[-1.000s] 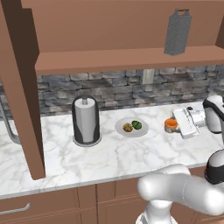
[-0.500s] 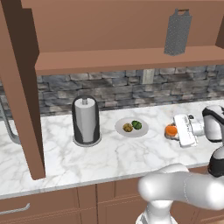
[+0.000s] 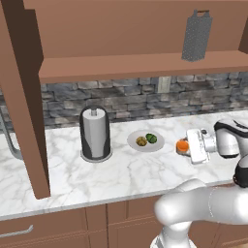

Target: Pick the avocado and bread from the counter and place them on the plate. Then pick the jam from the cabinet and place it next to the plate. Lastly close the cabinet door.

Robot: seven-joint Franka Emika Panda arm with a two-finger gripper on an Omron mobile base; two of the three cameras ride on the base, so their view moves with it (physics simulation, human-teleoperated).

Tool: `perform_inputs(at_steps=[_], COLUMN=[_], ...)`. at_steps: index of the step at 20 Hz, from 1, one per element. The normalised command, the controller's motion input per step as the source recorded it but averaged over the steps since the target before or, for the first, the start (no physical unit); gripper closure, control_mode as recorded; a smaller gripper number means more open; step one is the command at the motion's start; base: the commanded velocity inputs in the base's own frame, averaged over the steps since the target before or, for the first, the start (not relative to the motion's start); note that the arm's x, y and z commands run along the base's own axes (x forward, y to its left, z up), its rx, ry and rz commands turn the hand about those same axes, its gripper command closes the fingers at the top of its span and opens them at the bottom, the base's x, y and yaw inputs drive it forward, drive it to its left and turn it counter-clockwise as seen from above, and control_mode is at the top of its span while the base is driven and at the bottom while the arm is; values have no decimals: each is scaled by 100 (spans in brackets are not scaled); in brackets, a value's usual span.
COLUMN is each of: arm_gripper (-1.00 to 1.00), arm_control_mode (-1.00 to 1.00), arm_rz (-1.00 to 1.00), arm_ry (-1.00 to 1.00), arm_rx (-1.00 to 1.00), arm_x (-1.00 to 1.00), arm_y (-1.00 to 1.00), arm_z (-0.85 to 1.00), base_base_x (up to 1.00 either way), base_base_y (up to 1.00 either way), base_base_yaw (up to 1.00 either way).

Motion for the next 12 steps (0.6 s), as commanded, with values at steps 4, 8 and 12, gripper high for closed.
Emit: perform_inputs(at_steps=[4, 8, 12], arm_gripper=[100, 100, 100], arm_control_mode=[-100, -100, -100], arm_rz=[0, 0, 0], arm_ry=[3, 4, 5], arm_rx=[0, 0, 0], arm_x=[41, 43, 37], arm_y=[-5, -10, -19], arm_z=[-17, -29, -34], base_base_x=[0, 0, 0], base_base_y=[0, 0, 0], base_base_yaw=[0, 0, 0])
